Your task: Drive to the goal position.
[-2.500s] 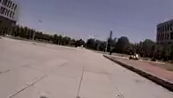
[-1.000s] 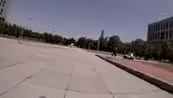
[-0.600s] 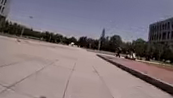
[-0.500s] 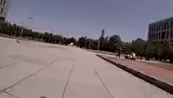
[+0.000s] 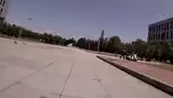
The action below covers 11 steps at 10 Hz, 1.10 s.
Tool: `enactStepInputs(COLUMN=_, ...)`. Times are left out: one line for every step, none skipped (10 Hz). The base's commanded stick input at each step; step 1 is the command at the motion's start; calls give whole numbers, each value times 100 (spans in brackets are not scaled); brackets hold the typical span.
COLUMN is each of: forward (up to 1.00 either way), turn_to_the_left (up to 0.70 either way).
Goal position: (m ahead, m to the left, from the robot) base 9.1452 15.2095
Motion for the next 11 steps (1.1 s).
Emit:
enactStepInputs(forward=100, turn_to_the_left=0)
enactStepInputs(forward=100, turn_to_the_left=0)
enactStepInputs(forward=100, turn_to_the_left=0)
enactStepInputs(forward=100, turn_to_the_left=0)
enactStepInputs(forward=100, turn_to_the_left=0)
enactStepInputs(forward=100, turn_to_the_left=0)
enactStepInputs(forward=100, turn_to_the_left=0)
enactStepInputs(forward=100, turn_to_the_left=0)
enactStepInputs(forward=100, turn_to_the_left=5)
enactStepInputs(forward=100, turn_to_the_left=30)
enactStepInputs(forward=100, turn_to_the_left=39)
